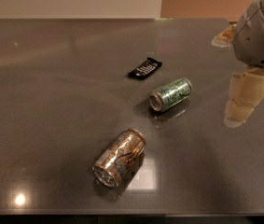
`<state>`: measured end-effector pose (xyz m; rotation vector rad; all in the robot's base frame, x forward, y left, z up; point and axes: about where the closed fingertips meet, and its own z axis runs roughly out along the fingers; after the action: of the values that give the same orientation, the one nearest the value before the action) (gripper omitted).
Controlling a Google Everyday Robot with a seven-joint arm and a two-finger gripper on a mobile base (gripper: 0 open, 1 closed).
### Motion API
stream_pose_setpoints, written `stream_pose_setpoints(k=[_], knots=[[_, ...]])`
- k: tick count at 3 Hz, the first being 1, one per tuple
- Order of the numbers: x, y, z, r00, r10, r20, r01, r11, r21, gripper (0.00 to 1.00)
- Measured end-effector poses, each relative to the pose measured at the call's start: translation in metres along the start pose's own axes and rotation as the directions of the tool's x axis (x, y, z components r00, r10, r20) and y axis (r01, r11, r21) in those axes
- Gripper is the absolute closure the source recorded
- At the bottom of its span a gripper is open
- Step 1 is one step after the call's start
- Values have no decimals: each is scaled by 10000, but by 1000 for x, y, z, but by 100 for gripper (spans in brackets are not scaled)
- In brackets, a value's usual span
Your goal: Pick orange can
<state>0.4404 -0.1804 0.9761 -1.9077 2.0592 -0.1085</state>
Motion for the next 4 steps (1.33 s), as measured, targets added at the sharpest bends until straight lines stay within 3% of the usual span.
stream_pose_setpoints(k=[1, 2, 3, 4], knots=[[-37, 6, 12, 9830, -1814, 297, 1825, 9824, -399, 0], [-76, 19, 26, 9292, -3641, 626, 3681, 9268, -737, 0], [-109, 37, 41, 8469, -5252, 834, 5315, 8411, -1003, 0], [-129, 53, 55, 7683, -6341, 869, 6399, 7579, -1270, 0]])
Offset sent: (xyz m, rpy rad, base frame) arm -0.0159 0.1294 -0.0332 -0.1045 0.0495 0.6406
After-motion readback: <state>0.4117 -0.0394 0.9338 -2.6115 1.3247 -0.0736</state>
